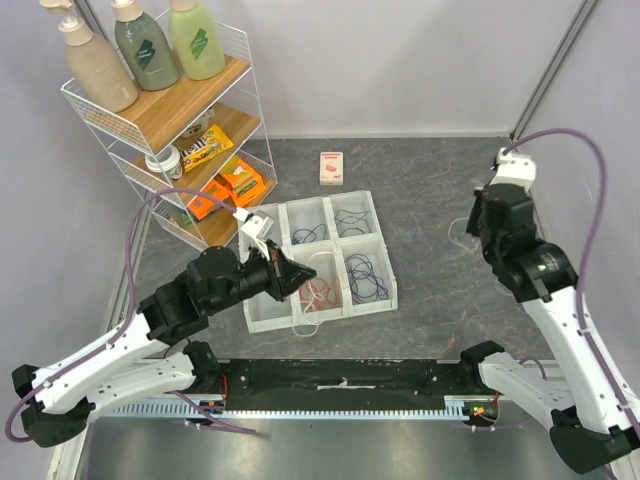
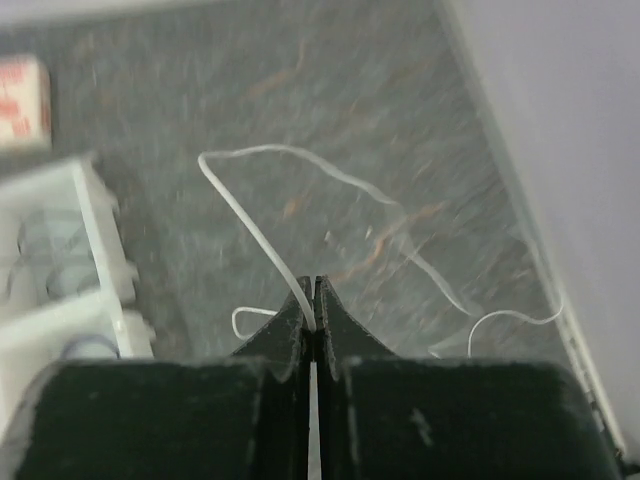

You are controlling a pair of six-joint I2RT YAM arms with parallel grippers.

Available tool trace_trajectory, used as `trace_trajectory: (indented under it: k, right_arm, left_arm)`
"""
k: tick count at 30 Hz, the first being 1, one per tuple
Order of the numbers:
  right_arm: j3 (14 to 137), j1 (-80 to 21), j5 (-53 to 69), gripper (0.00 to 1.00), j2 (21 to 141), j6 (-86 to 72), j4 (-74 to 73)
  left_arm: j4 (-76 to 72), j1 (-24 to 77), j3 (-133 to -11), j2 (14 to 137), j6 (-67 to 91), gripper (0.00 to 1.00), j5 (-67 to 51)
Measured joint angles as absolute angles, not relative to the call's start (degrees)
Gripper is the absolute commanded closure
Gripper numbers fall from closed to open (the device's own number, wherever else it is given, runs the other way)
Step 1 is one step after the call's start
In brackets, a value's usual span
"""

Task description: Untangle the cables

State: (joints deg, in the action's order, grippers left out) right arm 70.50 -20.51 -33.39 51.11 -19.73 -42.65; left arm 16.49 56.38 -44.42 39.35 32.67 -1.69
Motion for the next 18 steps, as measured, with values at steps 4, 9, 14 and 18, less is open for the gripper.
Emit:
trace_trajectory:
  k: [4,9,14,18]
  right_arm:
    - [61.67,-20.51,-27.09,1.0,50.59,-22.72,-42.46]
    - [60.36,-20.49,-23.64,1.0,48.8,-24.69,-40.34]
    - [60.34,-20.49,-21.58,1.0,48.49,-25.41,-38.26]
    - [59.64,-20.49,-20.56,1.0,48.42,-25.58,-37.39]
  left_arm:
    - [24.49,56.38,-52.29,43.03,32.29,0.98,6.26]
    - [31.44,56.34,-53.78,42.33,32.29,0.98,15.09]
    - [35.79,56.23,-53.95,41.04,32.05,0.98,20.6]
    - [38.0,56.21,-55.55,41.25,30.61,0.98,24.12]
